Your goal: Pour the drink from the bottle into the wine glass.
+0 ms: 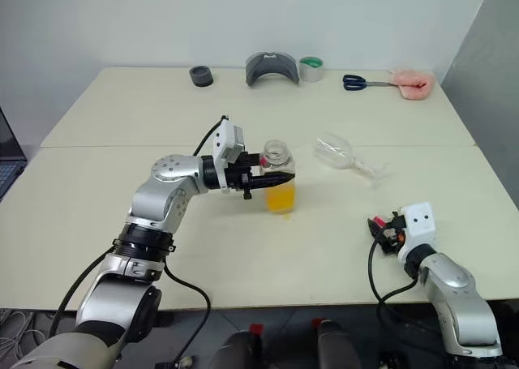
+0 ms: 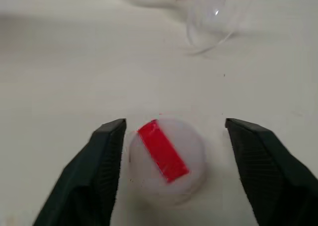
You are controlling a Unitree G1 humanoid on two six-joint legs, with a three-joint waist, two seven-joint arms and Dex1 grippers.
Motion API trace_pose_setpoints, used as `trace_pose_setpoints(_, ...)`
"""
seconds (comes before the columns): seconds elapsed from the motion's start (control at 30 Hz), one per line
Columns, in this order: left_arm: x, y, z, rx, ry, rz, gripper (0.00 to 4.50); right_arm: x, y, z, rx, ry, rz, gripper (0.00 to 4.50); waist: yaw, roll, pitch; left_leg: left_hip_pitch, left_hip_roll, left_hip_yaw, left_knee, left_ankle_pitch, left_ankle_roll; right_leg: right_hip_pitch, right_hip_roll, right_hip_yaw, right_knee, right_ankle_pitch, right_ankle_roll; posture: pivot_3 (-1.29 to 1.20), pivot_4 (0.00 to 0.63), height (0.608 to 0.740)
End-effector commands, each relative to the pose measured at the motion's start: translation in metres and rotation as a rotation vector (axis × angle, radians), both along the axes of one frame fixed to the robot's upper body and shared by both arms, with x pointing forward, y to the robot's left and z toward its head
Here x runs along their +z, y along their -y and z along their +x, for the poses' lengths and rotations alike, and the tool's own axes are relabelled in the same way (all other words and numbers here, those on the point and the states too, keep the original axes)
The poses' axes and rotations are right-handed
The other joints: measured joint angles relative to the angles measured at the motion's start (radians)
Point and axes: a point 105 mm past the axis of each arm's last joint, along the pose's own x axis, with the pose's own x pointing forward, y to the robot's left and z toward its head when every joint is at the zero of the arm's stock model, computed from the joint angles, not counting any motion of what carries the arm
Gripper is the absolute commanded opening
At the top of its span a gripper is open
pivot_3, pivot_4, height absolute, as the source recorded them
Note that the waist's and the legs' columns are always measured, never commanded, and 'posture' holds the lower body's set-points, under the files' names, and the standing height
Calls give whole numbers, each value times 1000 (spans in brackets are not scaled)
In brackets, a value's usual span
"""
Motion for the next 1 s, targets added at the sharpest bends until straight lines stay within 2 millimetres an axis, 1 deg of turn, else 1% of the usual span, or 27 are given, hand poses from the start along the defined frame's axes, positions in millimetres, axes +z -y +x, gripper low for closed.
trace_pose_setpoints(0.03, 24, -7, 2, 47, 72, -61, 1793, 22, 4, 2, 35, 90, -39, 4500, 1, 0, 0, 0, 0, 0, 0, 0, 0, 0, 0, 0, 0, 0, 0, 0, 150, 740)
trace_pose_setpoints(0.1, 26, -14, 7, 102, 72, -87, 1793, 32, 4, 1, 71, 115, -89, 4500, 1, 0, 0, 0, 0, 0, 0, 0, 0, 0, 0, 0, 0, 0, 0, 0, 150, 740)
trace_pose_setpoints(0.17, 28, -24, 14, 177, 78, -113, 1793, 46, -10, -1, 182, 136, -149, 4500, 1, 0, 0, 0, 0, 0, 1, 0, 0, 0, 0, 0, 0, 0, 0, 0, 150, 740)
trace_pose_setpoints(0.2, 30, -30, 18, 219, 85, -121, 1793, 54, -22, -4, 256, 144, -150, 4500, 0, 0, 0, 0, 0, 0, 1, 0, 0, 0, 0, 0, 0, 0, 0, 0, 150, 740)
trace_pose_setpoints(0.3, 35, -56, 32, 383, 111, -147, 1793, 77, -75, -15, 529, 131, -67, 4500, -7, 0, 0, 0, 1, -1, 1, 0, 0, 0, 1, 0, 0, 0, 0, 0, 150, 740)
trace_pose_setpoints(0.37, 38, -75, 39, 482, 114, -171, 1793, 90, -104, -16, 656, 135, -19, 4500, -10, 0, 0, 1, 2, -1, 1, 0, 0, 0, 1, 0, 0, 0, 0, 0, 150, 740)
trace_pose_setpoints(0.4, 38, -82, 42, 514, 115, -180, 1793, 94, -113, -15, 691, 138, -11, 4500, -10, 0, 0, 1, 2, -2, 1, 0, 0, 1, 1, -1, 0, 0, 0, 0, 150, 740)
trace_pose_setpoints(0.47, 39, -98, 47, 591, 113, -198, 1793, 103, -129, -8, 739, 160, 5, 4500, -1, 0, 0, 0, 1, -3, 2, 0, 0, 1, 1, -2, 0, 0, 0, 0, 150, 740)
trace_pose_setpoints(0.57, 38, -139, 56, 780, 120, -229, 1793, 116, -167, 14, 788, 216, 5, 4500, -3, 0, 0, -3, 0, -2, 5, 0, 0, 0, 0, -2, 0, 0, 0, 0, 150, 740)
trace_pose_setpoints(0.6, 37, -148, 58, 821, 125, -233, 1793, 118, -176, 20, 789, 227, 5, 4500, -3, 0, 0, -2, 0, -2, 5, 0, 0, -1, -1, -2, 0, 0, 0, 0, 150, 740)
trace_pose_setpoints(0.73, 30, -173, 63, 941, 116, -251, 1793, 122, -202, 38, 778, 247, -5, 4500, 6, -1, 0, -4, 0, -5, 5, 1, -2, -1, -2, -4, 0, 0, 0, 0, 150, 740)
trace_pose_setpoints(0.8, 24, -183, 64, 988, 121, -235, 1793, 123, -215, 42, 784, 256, -18, 4500, 9, -1, 0, -5, -1, -4, 6, 2, -4, -2, -4, -4, 0, 0, 0, 0, 150, 740)
trace_pose_setpoints(0.87, 19, -185, 65, 997, 116, -224, 1793, 124, -221, 43, 797, 264, -30, 4500, 14, -1, 0, -5, -1, -4, 6, 2, -4, -2, -5, -4, 0, 0, 0, 0, 150, 740)
trace_pose_setpoints(1.0, 11, -189, 67, 1024, 115, -195, 1793, 125, -226, 43, 813, 270, -29, 4500, 15, -1, 0, -5, -1, -4, 6, 2, -4, -2, -5, -4, 0, 0, 0, 0, 150, 740)
